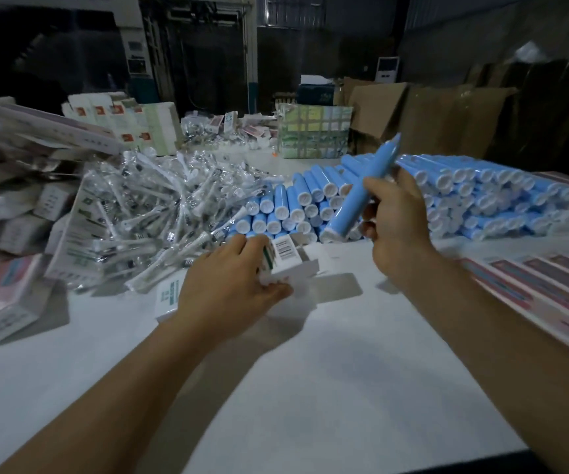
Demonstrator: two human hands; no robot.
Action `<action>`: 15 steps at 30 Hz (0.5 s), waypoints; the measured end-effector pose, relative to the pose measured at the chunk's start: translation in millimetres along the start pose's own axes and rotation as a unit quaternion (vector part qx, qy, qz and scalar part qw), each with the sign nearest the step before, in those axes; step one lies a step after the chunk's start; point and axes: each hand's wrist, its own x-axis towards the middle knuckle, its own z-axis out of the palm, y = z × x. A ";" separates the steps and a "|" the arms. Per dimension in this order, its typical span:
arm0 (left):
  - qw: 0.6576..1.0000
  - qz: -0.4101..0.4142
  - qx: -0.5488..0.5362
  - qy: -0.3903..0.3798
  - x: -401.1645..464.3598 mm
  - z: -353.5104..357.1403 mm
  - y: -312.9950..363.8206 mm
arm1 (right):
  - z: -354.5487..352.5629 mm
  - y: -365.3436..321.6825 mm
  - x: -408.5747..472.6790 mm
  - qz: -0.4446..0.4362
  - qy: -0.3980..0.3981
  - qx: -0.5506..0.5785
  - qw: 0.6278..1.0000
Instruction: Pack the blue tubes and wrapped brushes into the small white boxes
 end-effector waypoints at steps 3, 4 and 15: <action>1.000 -0.013 -0.019 0.020 -4.0 -1.9 -1.2 | -0.8 24.1 -15.3 -0.001 0.014 0.032 0.999; 0.999 -0.015 -0.022 0.024 -4.8 -2.5 -0.8 | -1.0 27.9 -19.0 -0.012 0.011 0.025 1.000; 0.999 -0.019 -0.015 0.027 -5.1 -3.7 2.4 | -11.1 41.0 -29.0 -0.044 -0.016 -0.122 0.991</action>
